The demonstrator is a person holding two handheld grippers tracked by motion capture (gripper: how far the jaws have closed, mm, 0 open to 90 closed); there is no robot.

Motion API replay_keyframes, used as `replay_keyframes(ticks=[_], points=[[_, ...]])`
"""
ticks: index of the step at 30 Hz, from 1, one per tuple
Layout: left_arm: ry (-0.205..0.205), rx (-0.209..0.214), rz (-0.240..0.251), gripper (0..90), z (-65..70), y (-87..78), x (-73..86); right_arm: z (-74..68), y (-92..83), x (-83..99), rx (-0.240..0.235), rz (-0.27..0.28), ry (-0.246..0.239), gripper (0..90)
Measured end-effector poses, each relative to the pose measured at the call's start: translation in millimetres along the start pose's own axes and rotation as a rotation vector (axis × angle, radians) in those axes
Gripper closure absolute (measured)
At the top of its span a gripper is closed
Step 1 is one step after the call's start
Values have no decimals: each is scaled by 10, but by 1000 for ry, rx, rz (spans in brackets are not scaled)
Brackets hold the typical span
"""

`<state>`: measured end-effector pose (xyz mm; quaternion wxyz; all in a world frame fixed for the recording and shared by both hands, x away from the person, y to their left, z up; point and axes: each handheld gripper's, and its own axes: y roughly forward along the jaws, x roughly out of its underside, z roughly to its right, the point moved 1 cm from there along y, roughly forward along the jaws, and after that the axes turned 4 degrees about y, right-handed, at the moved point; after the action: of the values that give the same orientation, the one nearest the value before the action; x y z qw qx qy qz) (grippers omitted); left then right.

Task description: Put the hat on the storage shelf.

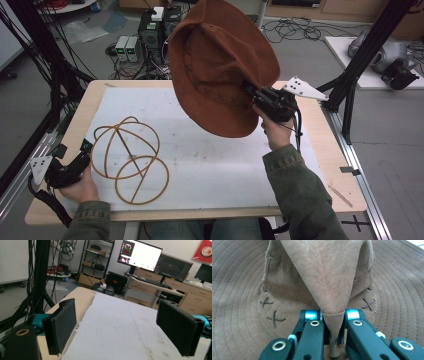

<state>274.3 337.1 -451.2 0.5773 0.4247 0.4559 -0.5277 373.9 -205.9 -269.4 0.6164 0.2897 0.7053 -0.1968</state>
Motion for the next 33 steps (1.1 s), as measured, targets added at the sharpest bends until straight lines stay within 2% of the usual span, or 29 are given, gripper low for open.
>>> replay_keyframes(ticks=[4,5,7,12,16,30,31,33], points=[[21,1,0,168,20,4,-8,-148,90,-96,-48,9,-1,896],[42,6,-1,168,40,6,-15,-186,112,-116,-60,13,3,896],[52,8,2,168,60,10,-17,-251,150,-155,-85,9,12,896],[51,6,3,168,51,6,-18,-385,225,-226,-112,1,15,896],[51,5,4,168,48,5,-18,-526,293,-285,-154,-13,23,895],[94,2,14,168,100,-9,-35,-957,410,-338,-232,-82,38,893],[100,3,13,168,103,-11,-36,-957,410,-338,-232,-82,38,893],[105,4,14,168,110,-13,-38,-1029,439,-364,-242,-105,38,892]])
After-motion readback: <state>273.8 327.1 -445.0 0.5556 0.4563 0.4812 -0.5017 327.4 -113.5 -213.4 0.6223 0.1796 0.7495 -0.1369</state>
